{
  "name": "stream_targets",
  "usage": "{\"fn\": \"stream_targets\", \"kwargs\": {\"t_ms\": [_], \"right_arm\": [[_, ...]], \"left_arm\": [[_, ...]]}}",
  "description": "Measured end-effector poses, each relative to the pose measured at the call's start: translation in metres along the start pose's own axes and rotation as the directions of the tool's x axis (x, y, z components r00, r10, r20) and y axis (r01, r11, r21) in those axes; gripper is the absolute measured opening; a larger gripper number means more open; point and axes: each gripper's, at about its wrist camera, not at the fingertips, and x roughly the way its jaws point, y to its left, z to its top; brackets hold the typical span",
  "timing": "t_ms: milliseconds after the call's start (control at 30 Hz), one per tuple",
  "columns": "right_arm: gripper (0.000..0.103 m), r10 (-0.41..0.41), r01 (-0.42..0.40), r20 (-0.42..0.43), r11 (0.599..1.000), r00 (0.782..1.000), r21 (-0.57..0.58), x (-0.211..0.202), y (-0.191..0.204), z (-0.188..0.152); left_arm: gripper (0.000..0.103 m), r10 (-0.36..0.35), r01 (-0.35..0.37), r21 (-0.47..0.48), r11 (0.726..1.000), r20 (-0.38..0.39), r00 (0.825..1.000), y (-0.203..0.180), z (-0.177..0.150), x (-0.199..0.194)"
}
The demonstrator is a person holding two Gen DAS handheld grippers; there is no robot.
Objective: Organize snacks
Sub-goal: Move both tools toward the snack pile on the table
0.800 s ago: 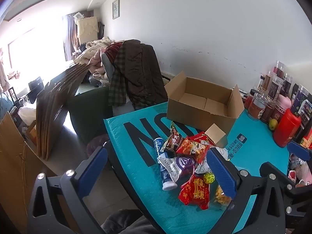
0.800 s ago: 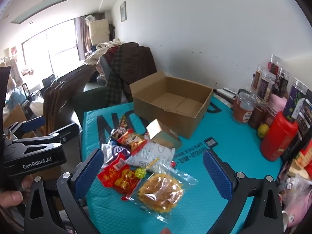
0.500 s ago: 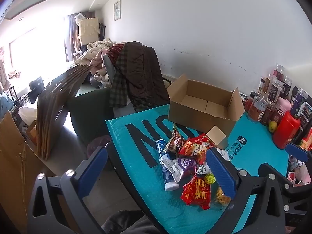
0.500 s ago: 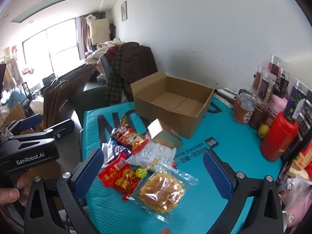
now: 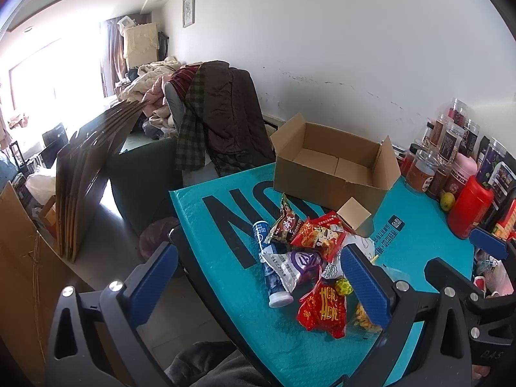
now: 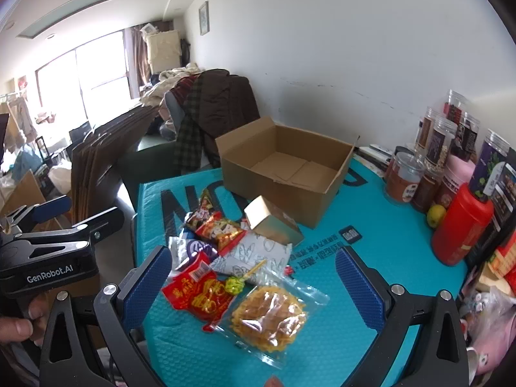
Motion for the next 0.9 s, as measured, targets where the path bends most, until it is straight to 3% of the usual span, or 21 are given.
{"fn": "stream_targets", "kwargs": {"t_ms": [900], "right_arm": [[0.103, -0.006, 0.007, -0.024, 1.000, 1.000, 0.016, 0.0034, -0.0044, 0.0002]], "left_arm": [[0.103, 0.010, -0.010, 0.022, 1.000, -0.020, 1.000, -0.0045, -0.0039, 0.0041]]}}
